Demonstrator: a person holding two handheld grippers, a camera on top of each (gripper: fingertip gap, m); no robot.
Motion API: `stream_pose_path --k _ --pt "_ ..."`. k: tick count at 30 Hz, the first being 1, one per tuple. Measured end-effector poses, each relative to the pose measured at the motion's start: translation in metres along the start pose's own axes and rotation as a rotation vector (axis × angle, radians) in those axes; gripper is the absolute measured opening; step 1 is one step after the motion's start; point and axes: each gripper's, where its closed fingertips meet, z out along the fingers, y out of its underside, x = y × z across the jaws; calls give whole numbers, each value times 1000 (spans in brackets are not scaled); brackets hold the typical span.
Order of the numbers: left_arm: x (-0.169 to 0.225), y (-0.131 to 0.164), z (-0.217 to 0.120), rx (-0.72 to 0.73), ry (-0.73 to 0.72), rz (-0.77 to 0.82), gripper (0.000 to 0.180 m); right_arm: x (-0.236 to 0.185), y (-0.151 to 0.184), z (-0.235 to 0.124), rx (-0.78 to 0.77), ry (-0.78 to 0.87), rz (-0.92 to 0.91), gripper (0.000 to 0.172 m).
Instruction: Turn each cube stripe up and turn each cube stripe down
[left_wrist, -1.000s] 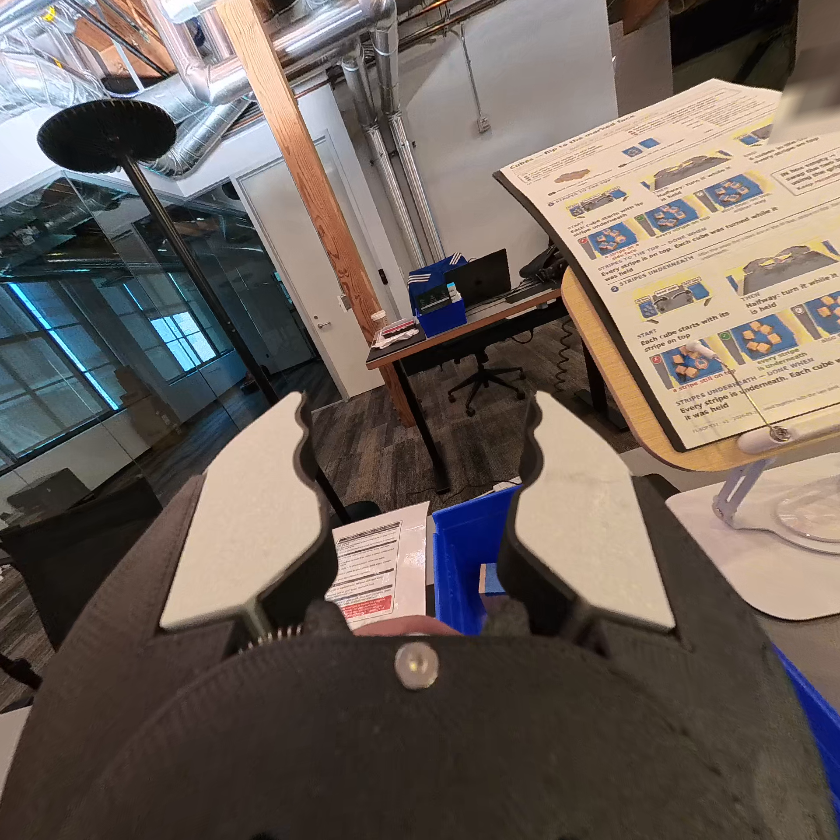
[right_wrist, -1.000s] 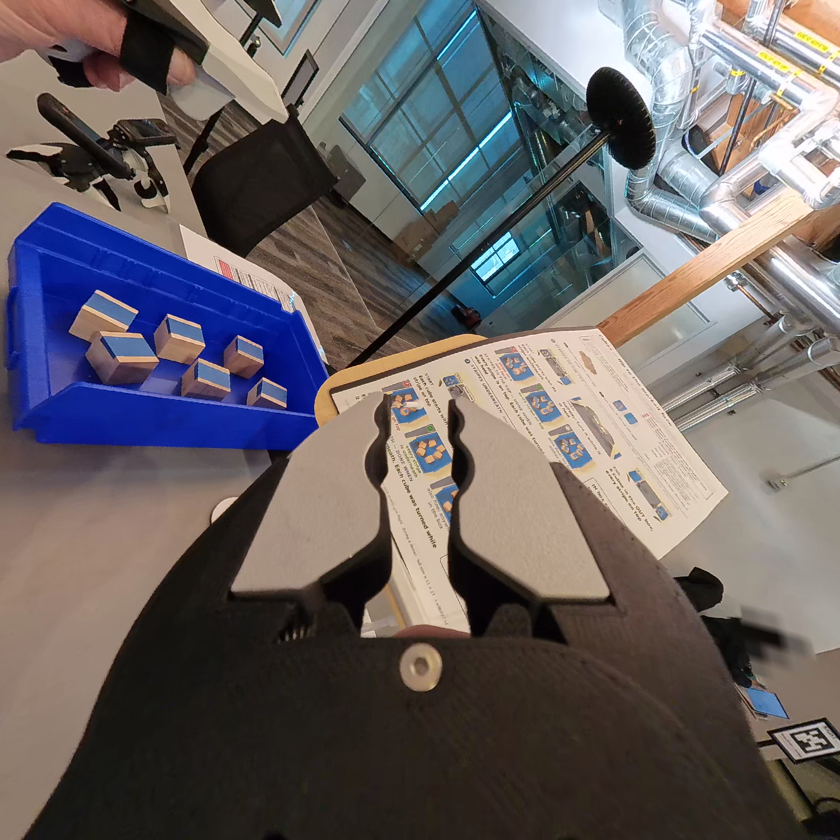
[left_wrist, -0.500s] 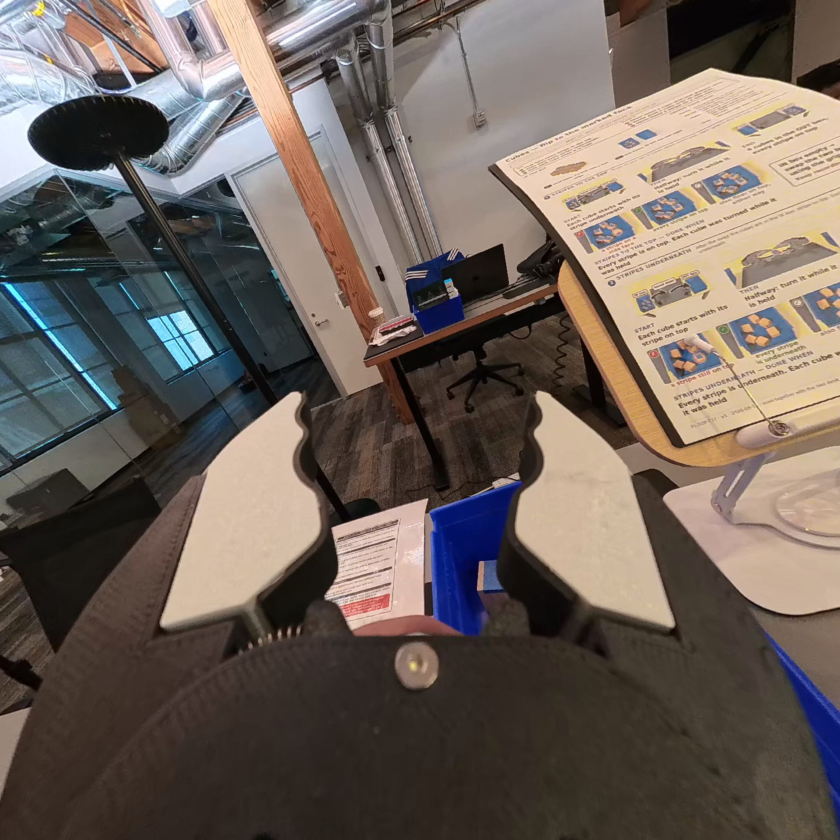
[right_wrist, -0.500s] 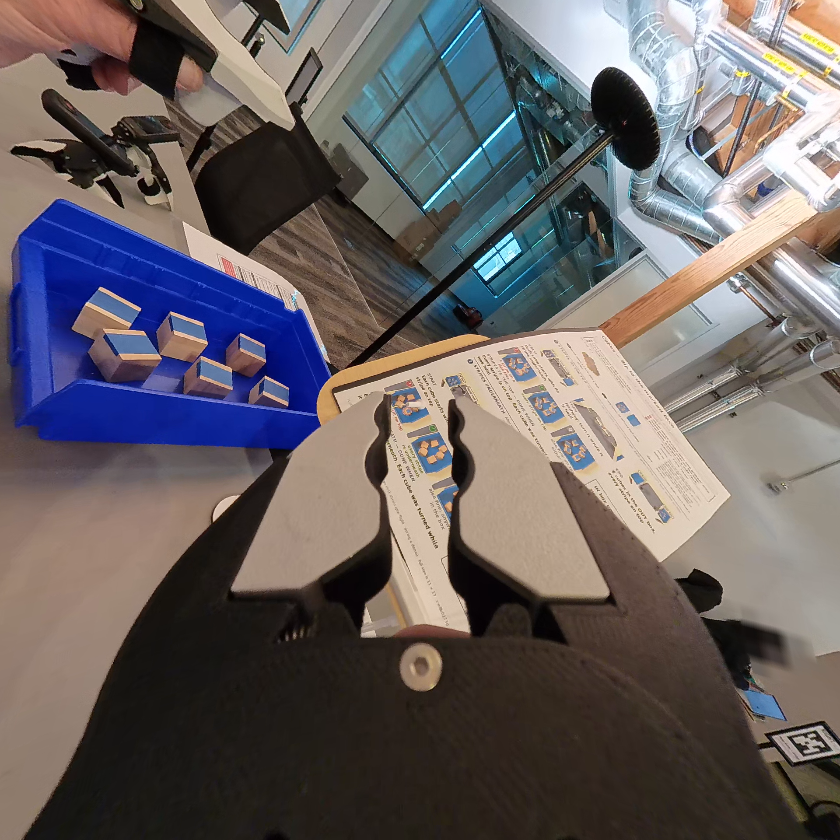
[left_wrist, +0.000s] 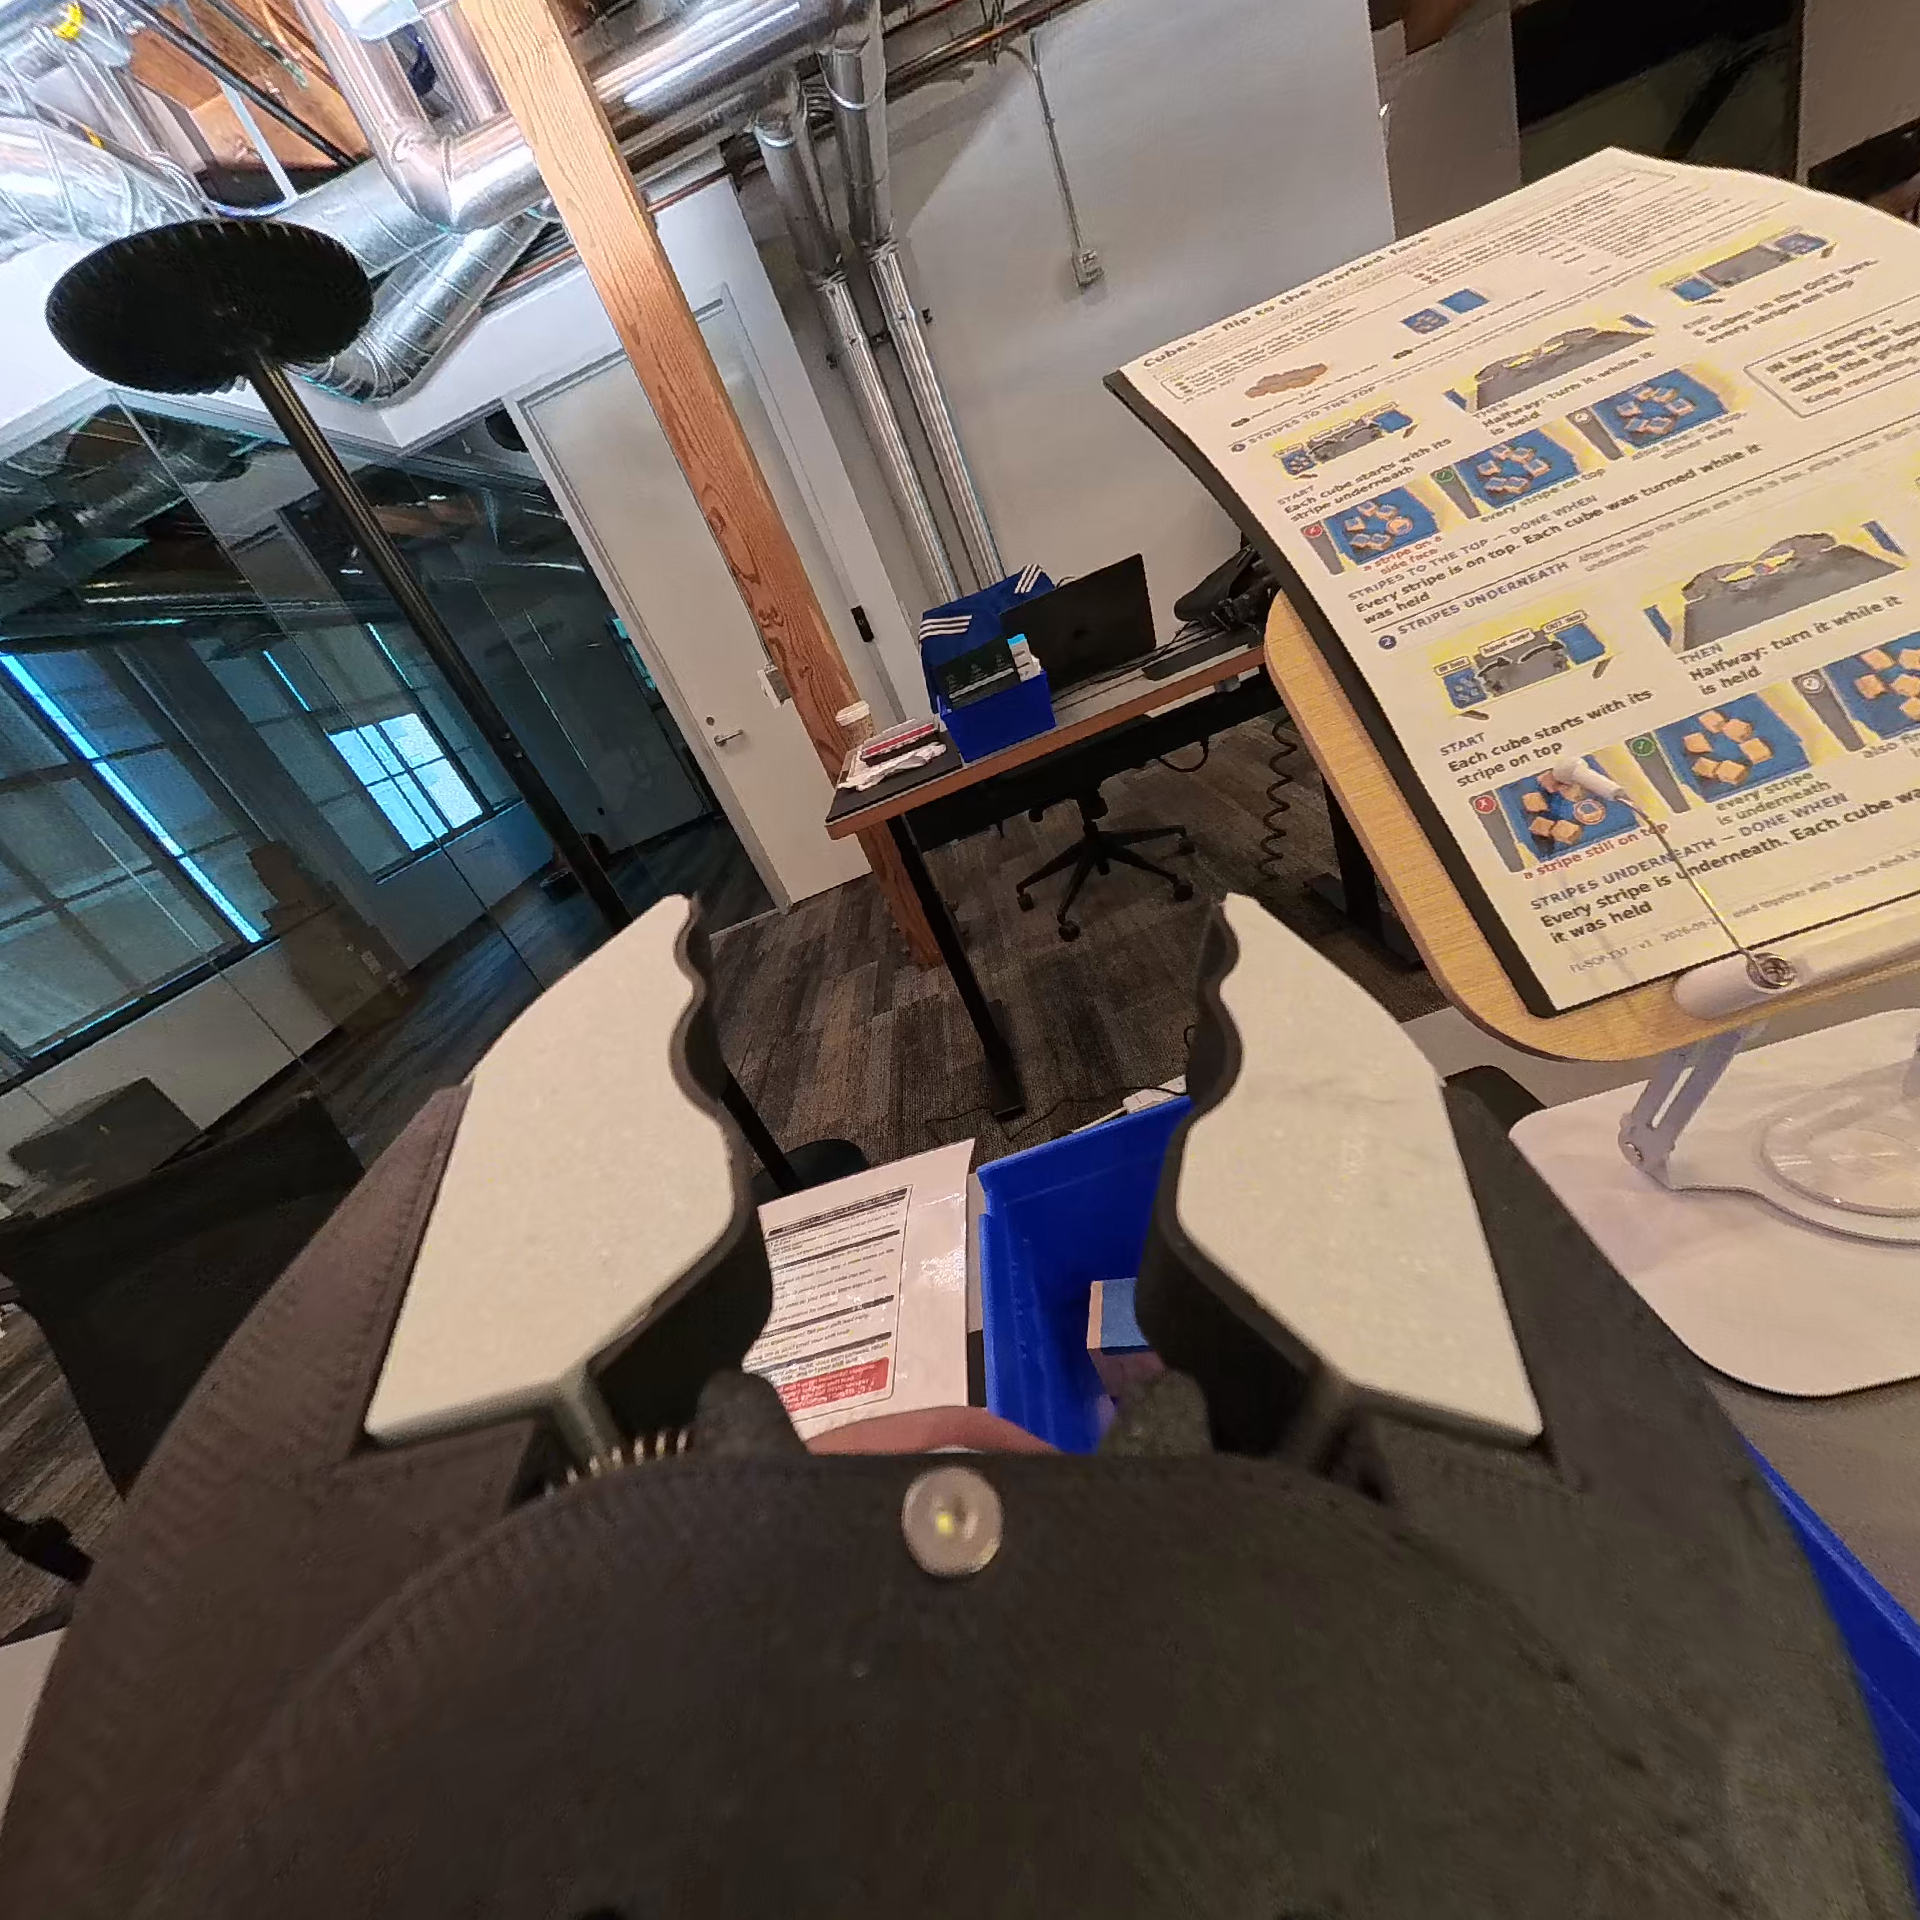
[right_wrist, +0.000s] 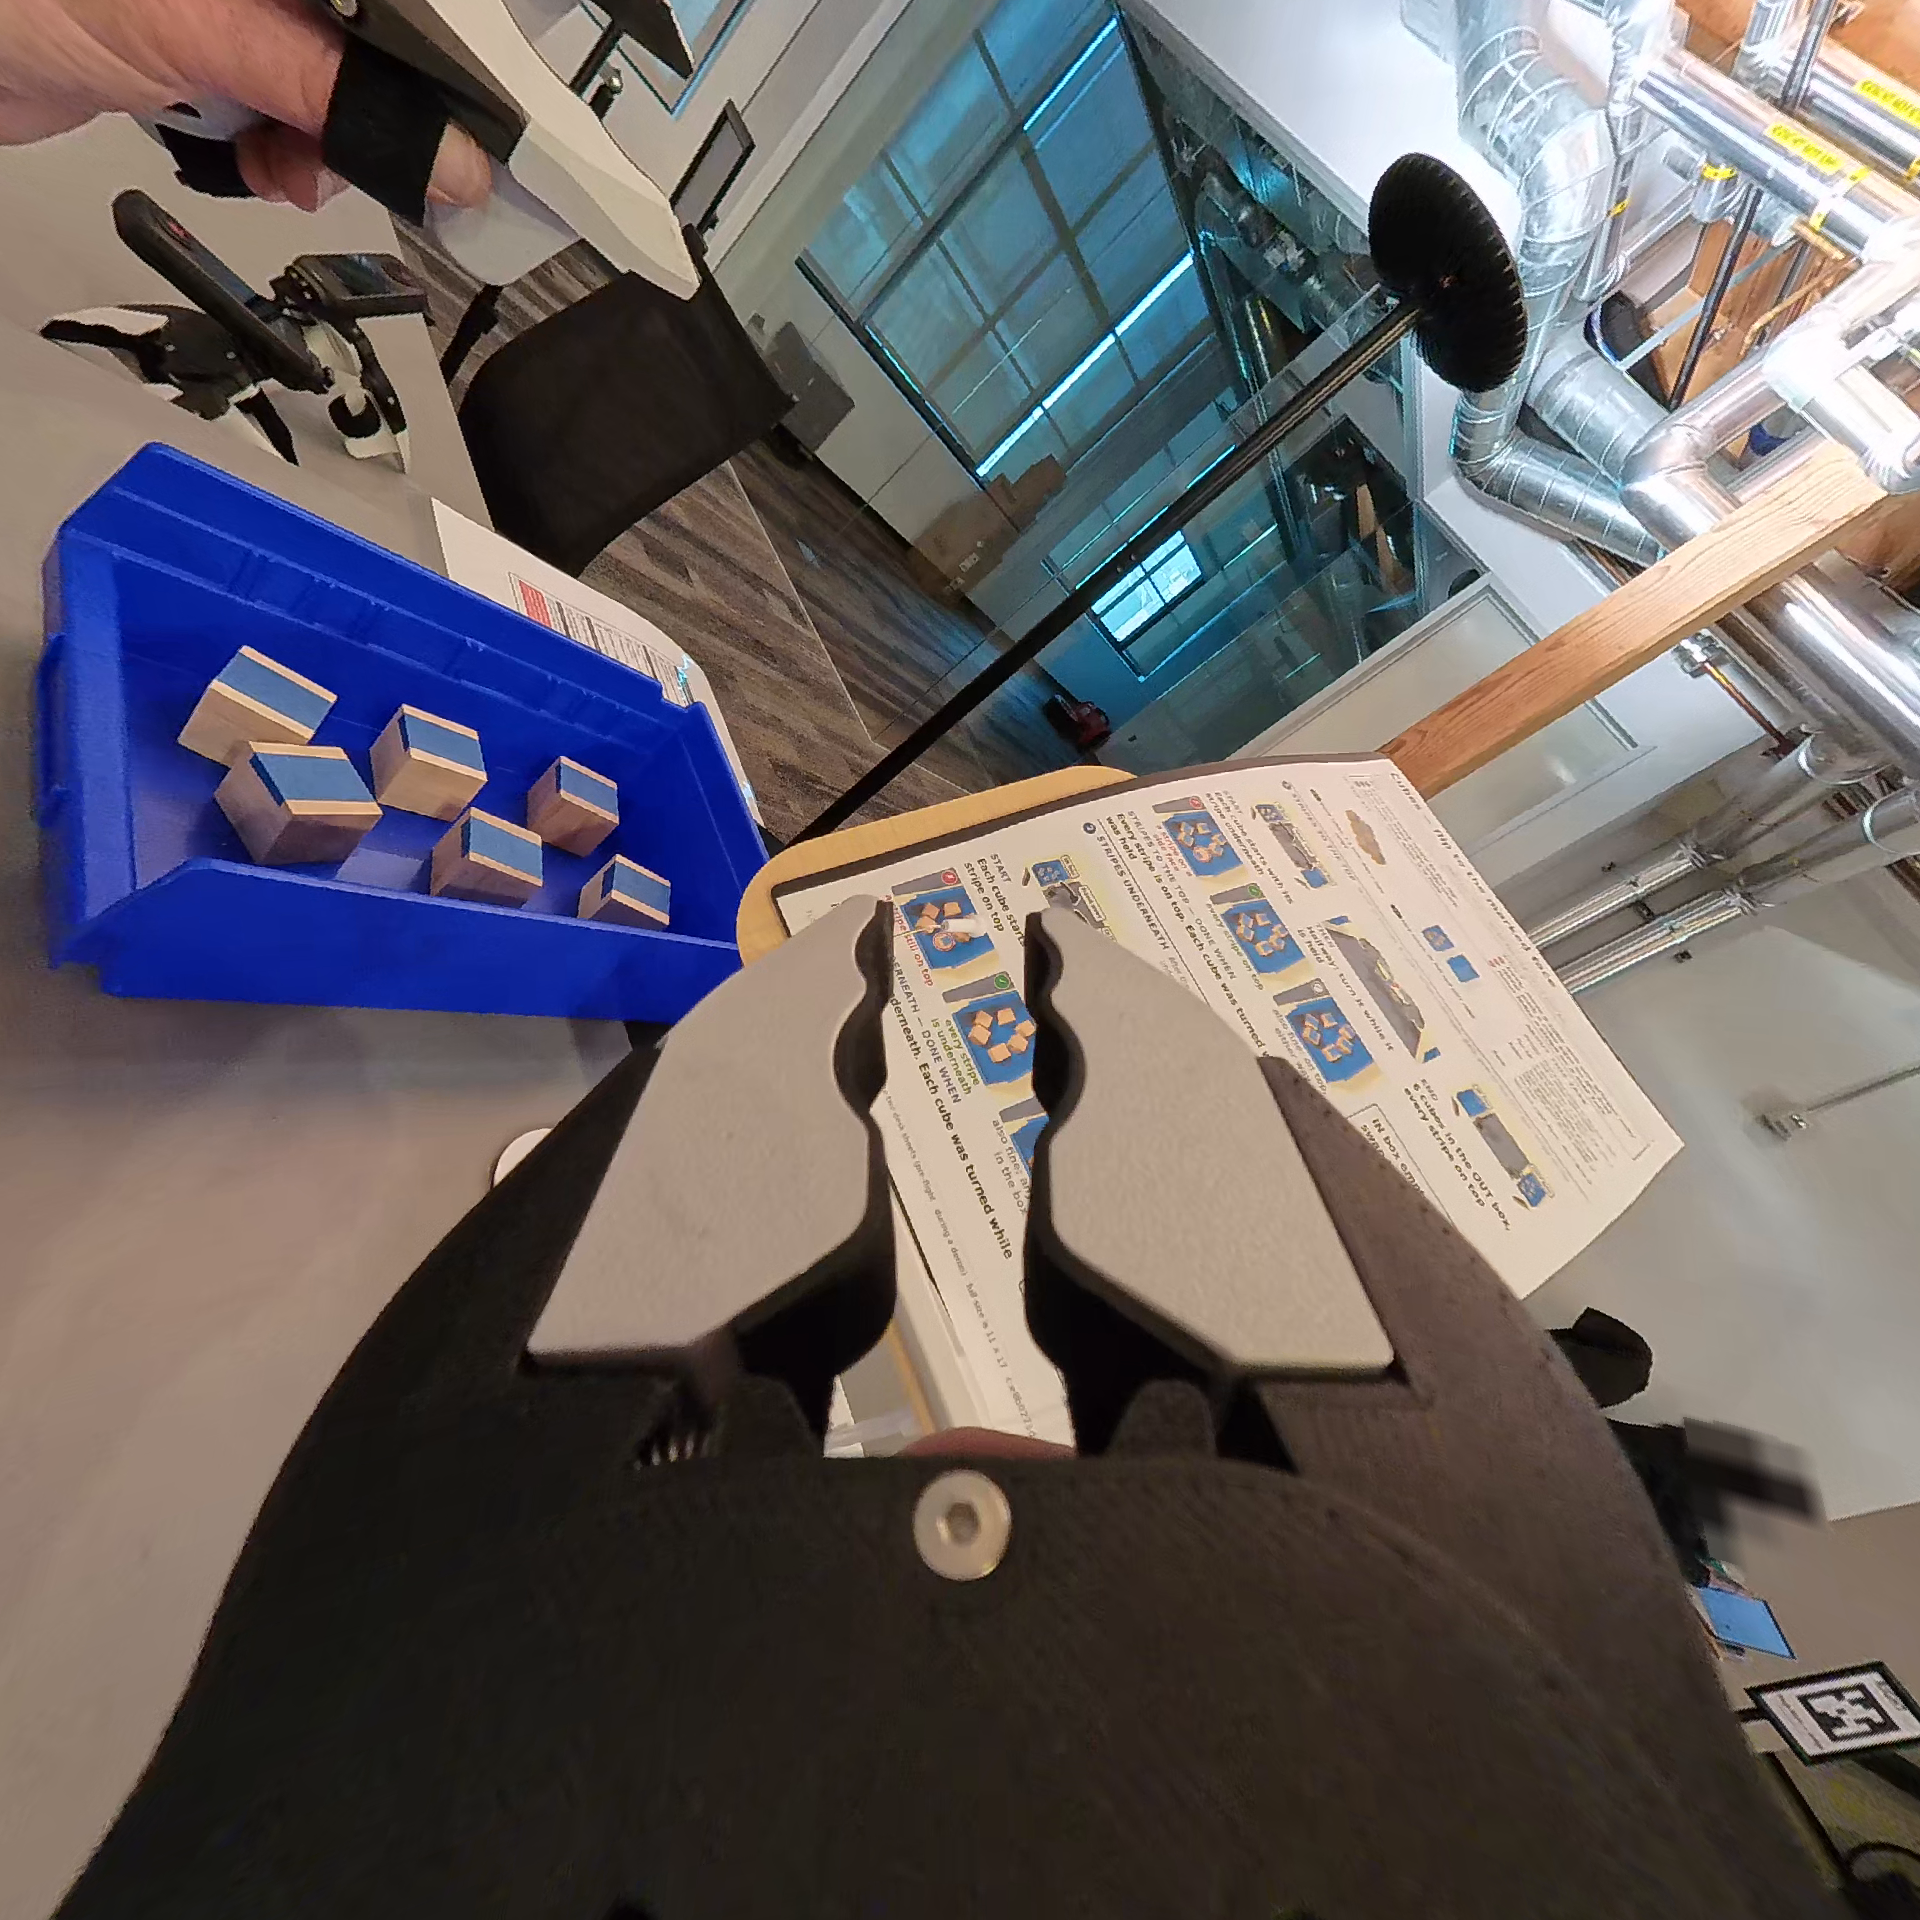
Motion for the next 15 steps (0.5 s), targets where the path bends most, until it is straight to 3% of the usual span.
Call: stream_pose_path --k 15 --pt "3 2 2 -6 6 6 88 -3 0 2 -8 -2 -18 24"
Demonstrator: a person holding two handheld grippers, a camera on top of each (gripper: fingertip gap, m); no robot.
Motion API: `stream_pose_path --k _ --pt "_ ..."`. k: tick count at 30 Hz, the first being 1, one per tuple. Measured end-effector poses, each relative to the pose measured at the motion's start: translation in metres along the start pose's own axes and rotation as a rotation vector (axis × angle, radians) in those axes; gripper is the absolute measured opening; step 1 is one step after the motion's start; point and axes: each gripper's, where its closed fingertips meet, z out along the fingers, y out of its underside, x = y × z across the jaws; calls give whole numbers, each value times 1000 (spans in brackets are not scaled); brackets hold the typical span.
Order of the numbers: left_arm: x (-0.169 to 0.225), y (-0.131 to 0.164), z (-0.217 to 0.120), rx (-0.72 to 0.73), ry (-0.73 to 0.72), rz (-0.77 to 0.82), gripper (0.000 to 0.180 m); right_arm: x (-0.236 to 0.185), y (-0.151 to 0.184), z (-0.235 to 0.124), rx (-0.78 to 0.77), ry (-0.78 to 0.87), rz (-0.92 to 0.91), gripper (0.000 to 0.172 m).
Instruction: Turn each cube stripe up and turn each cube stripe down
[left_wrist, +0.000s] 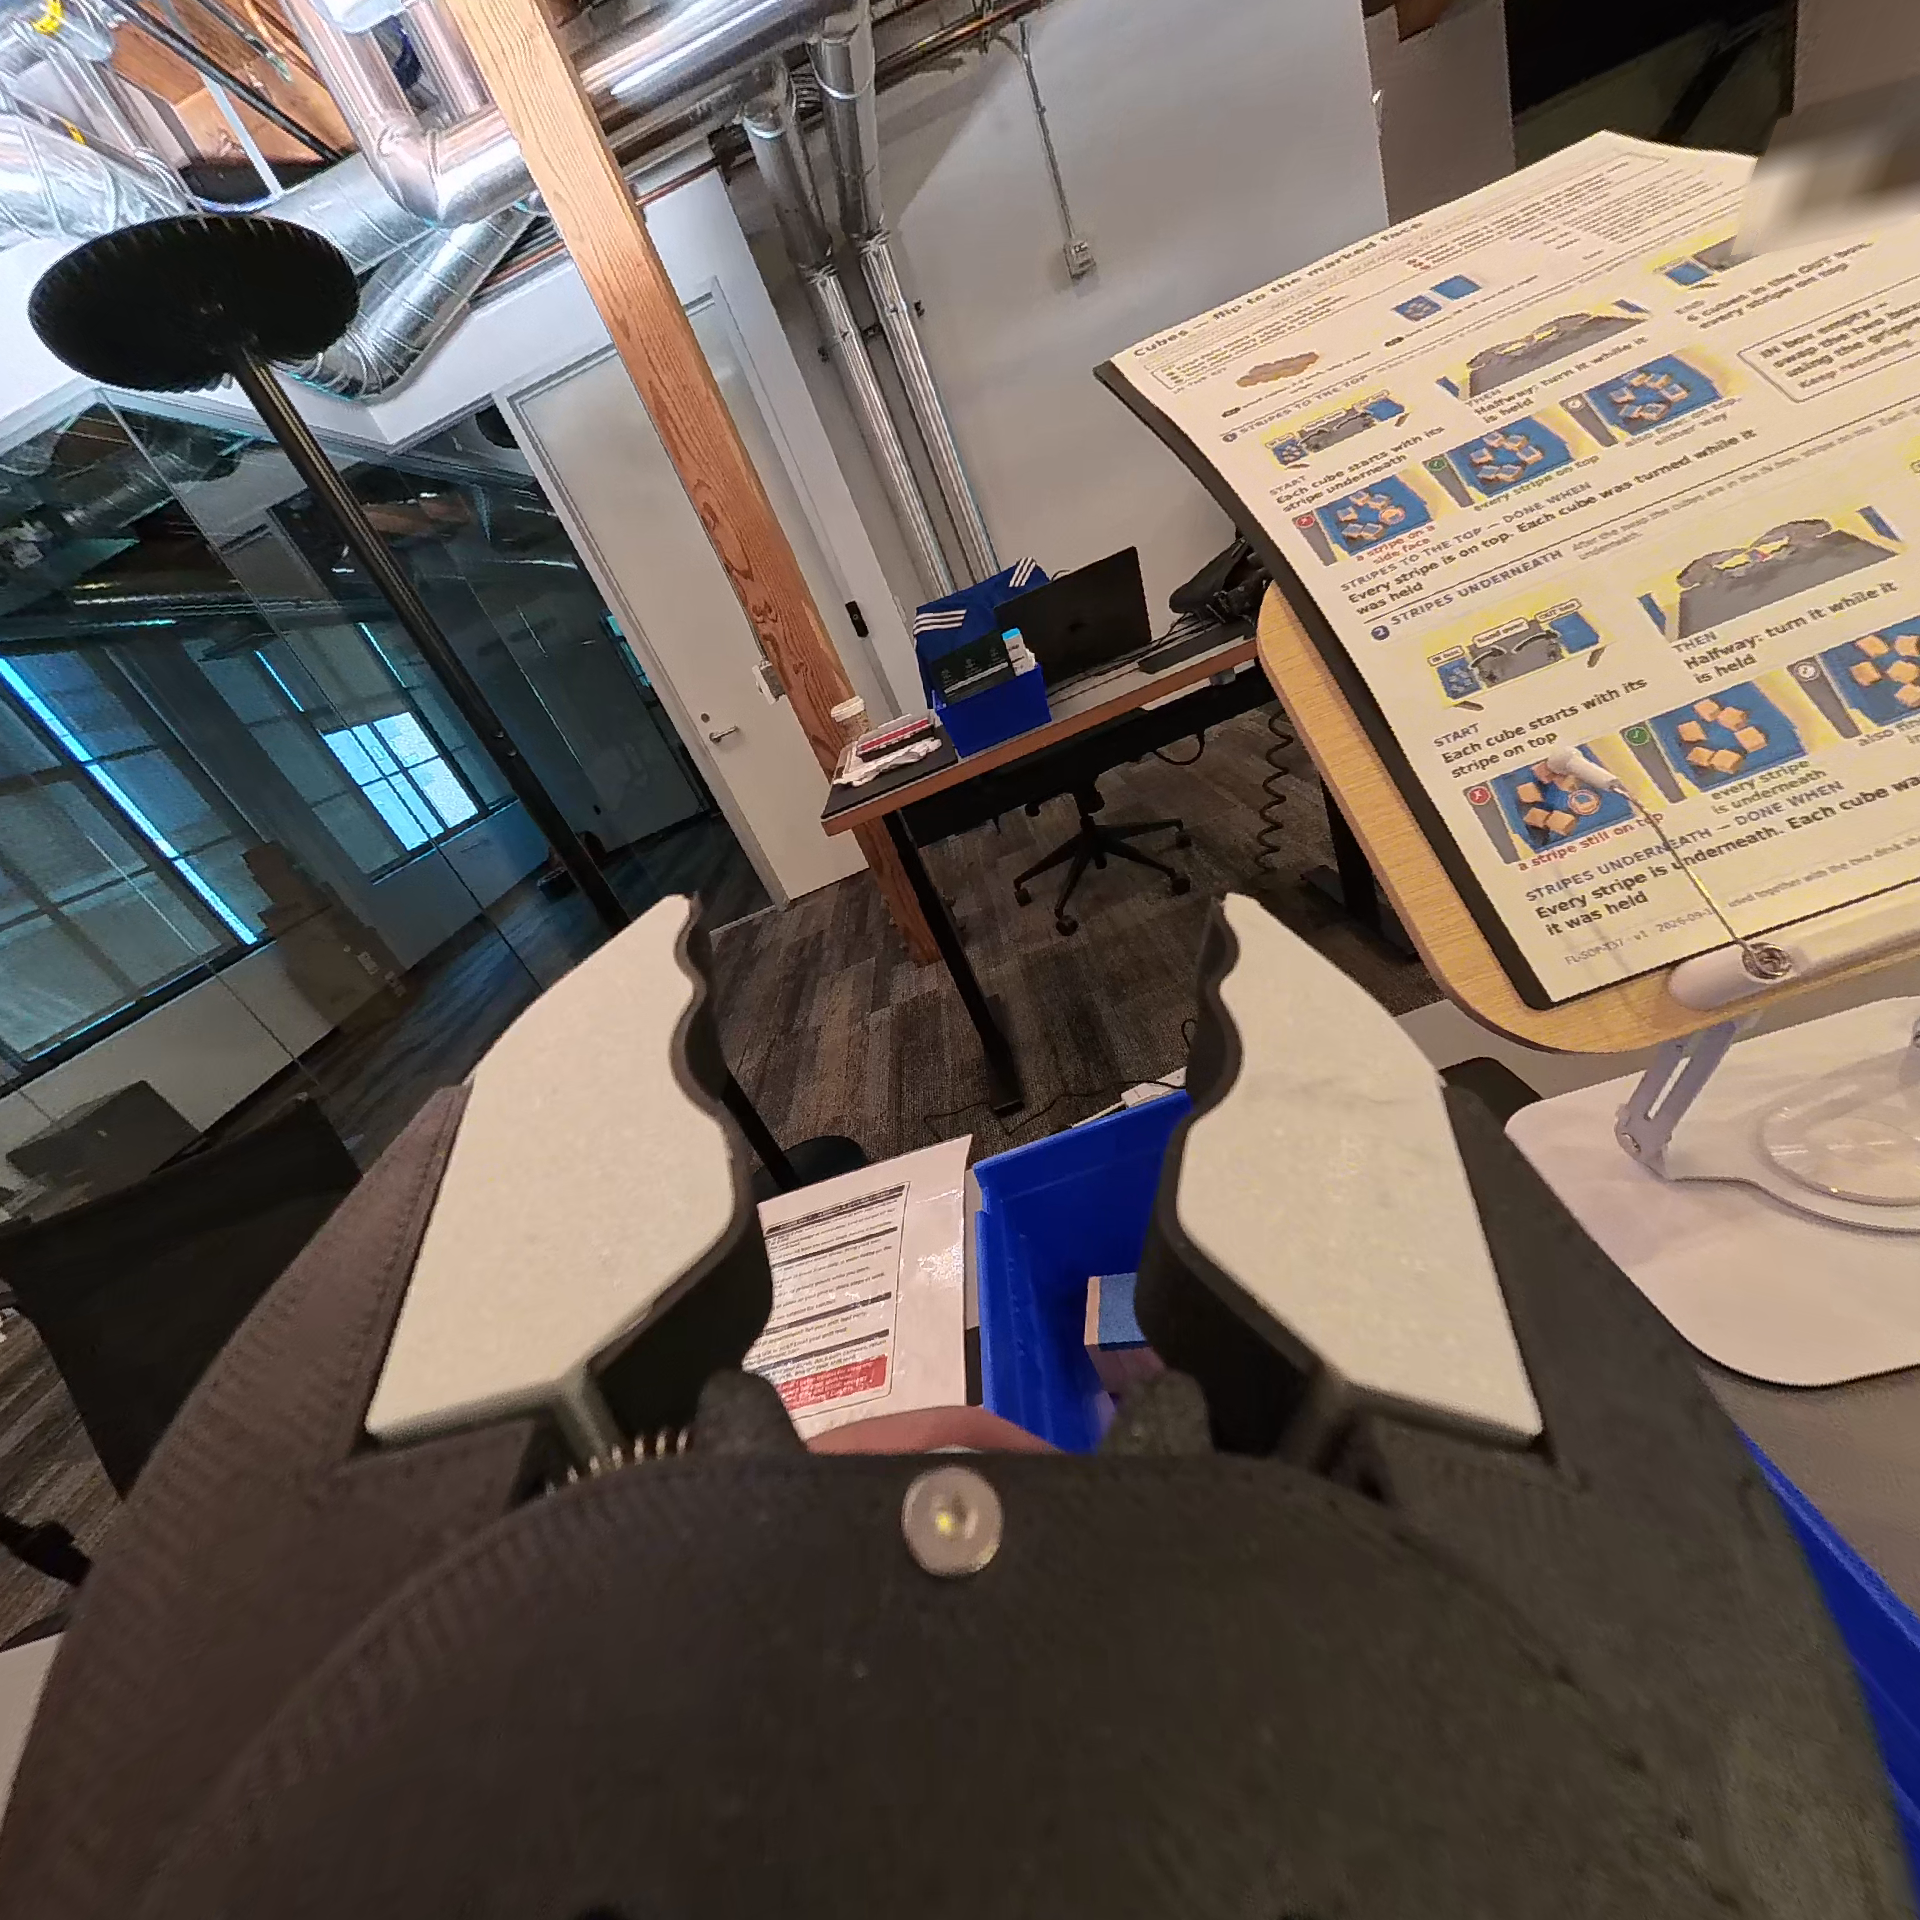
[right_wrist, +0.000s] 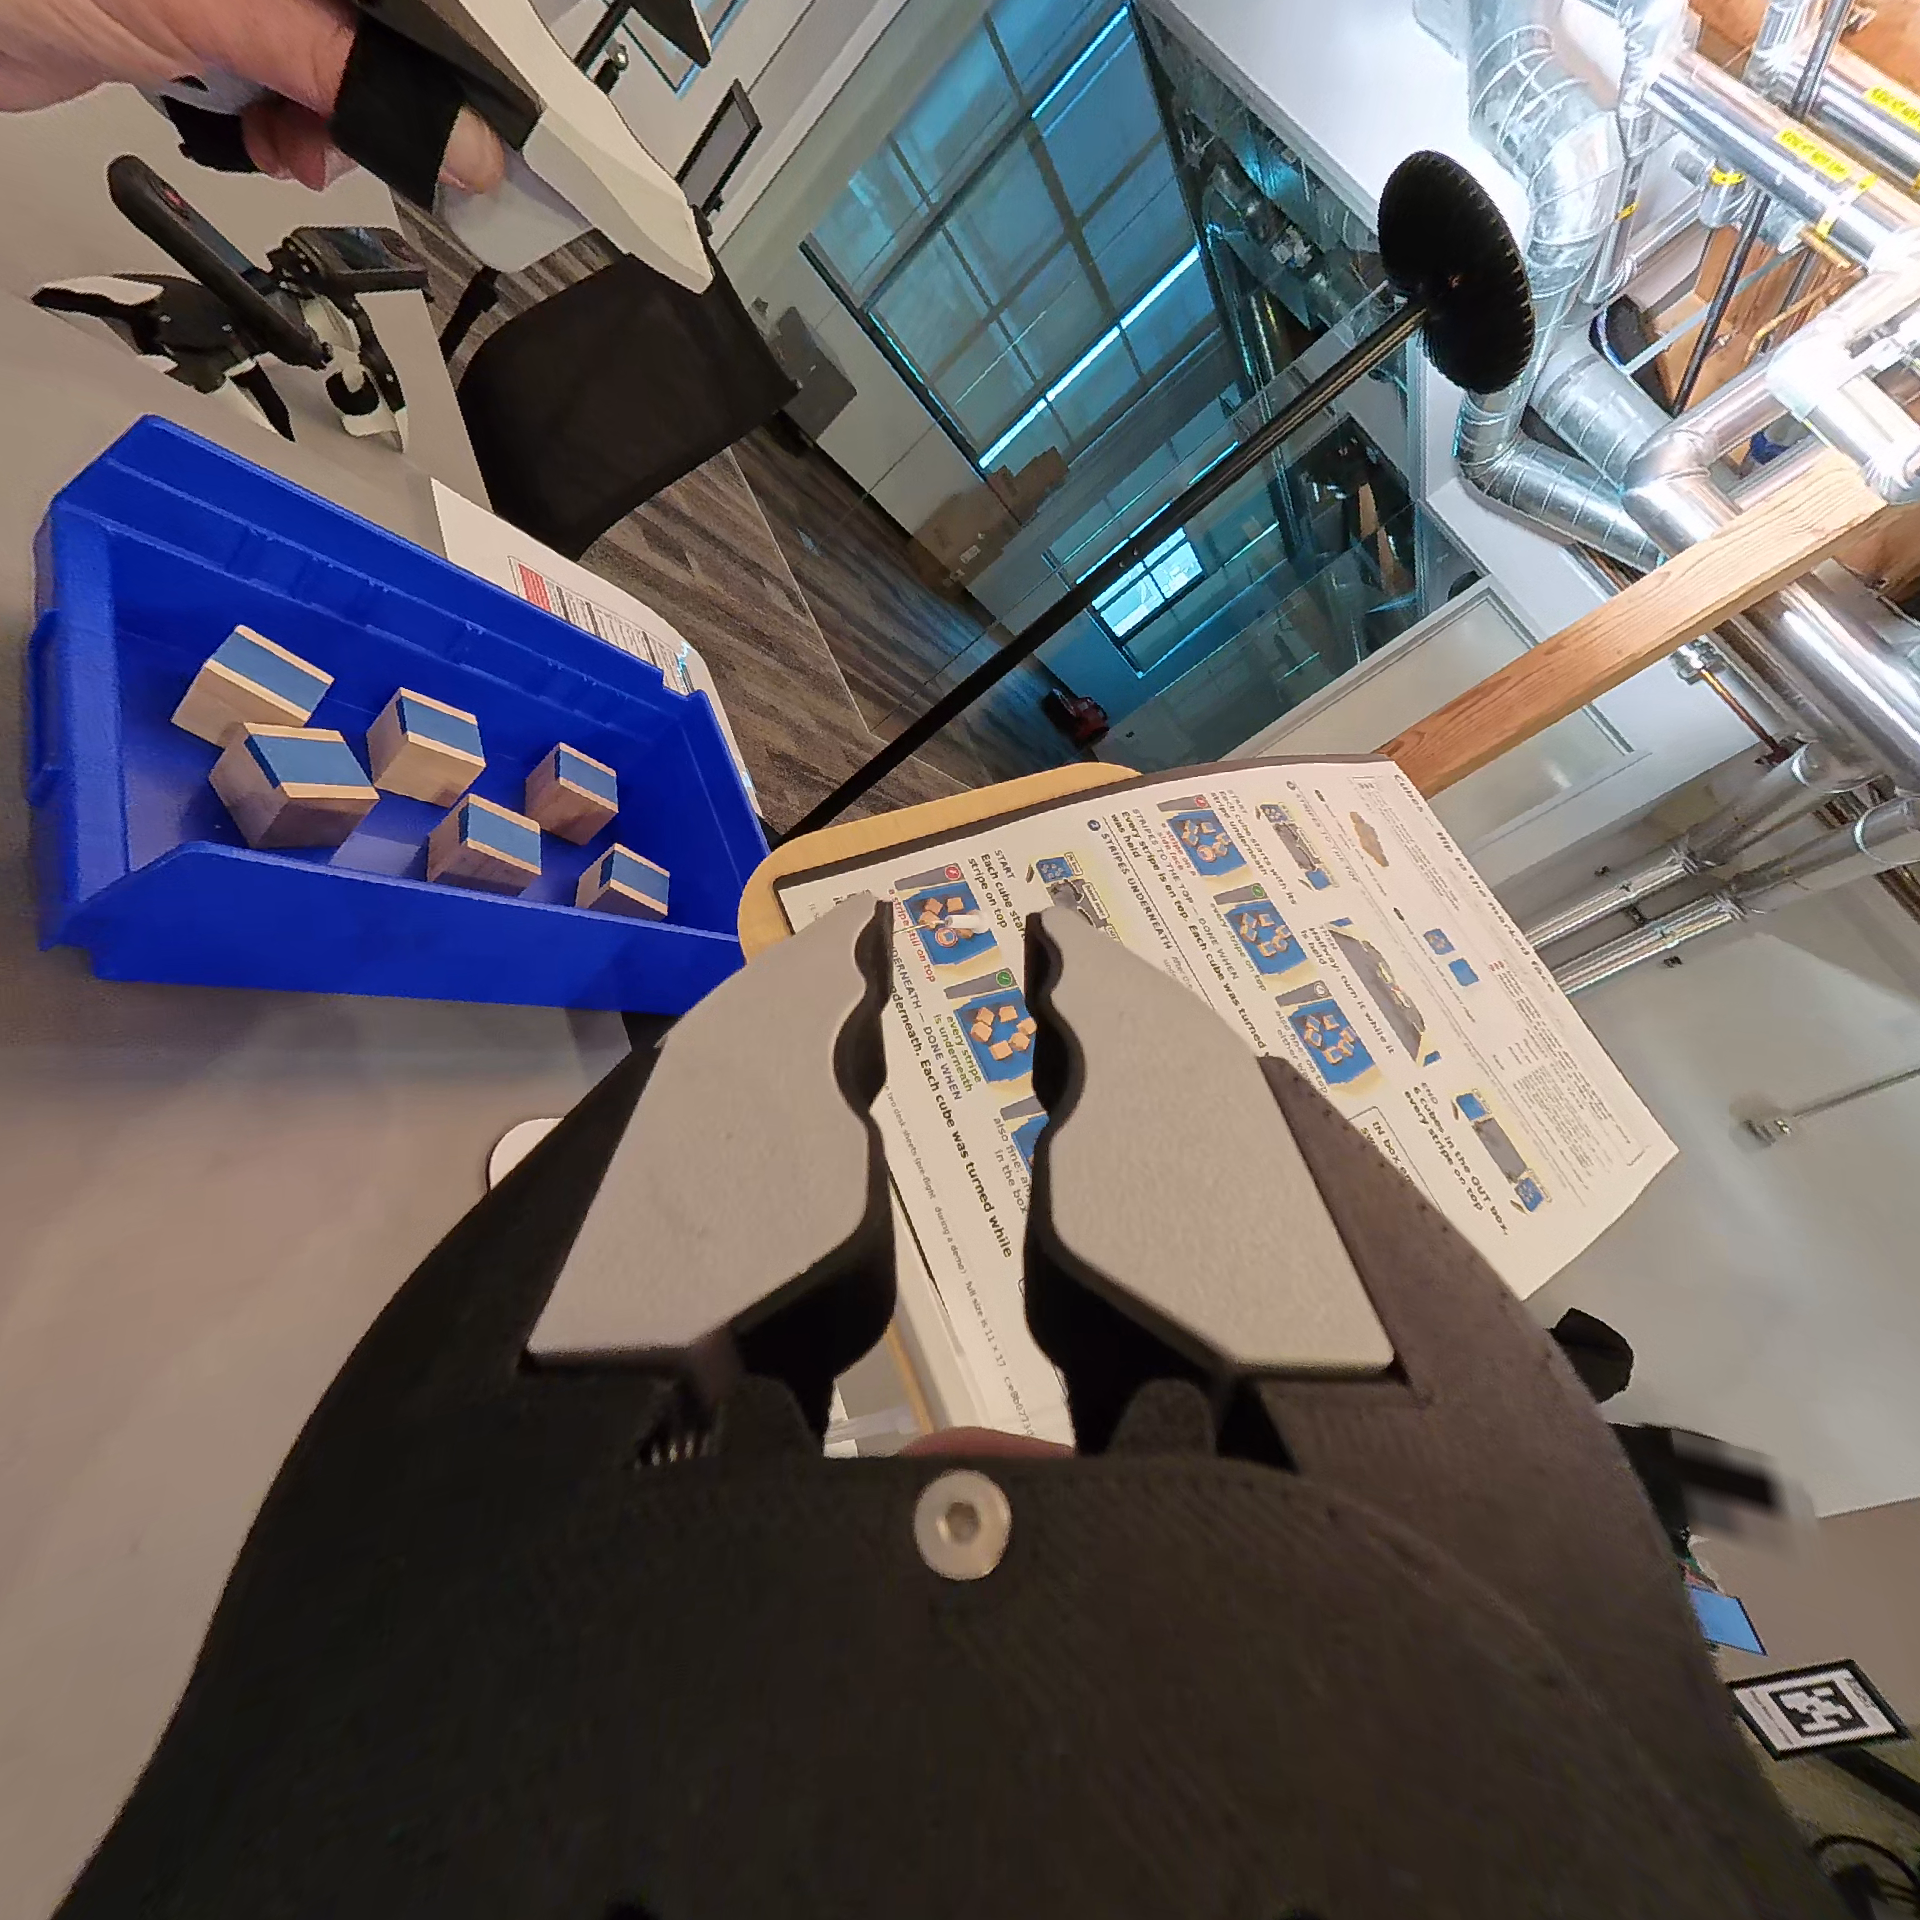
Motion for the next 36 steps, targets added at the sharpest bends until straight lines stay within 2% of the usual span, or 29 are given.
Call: stream_pose_path --k 10,18,24,28,32,36 --pt "5 7 4 -36 45 0 88 1 4 2 -12 3 1 24" --pt "34 36 17 -180 154 66 90 5 4 0 -11 9 2 24" --pt "70 86 24 -424 296 183 96 5 4 -1 -11 9 0 24" --pt "106 133 10 -631 503 335 91 4 5 0 -16 6 -4 24" --pt "129 171 -6 -717 679 517 83 2 5 1 -19 -2 -7 25" --pt "136 203 -16 -810 772 576 77 0 6 2 -24 -10 -11 25"
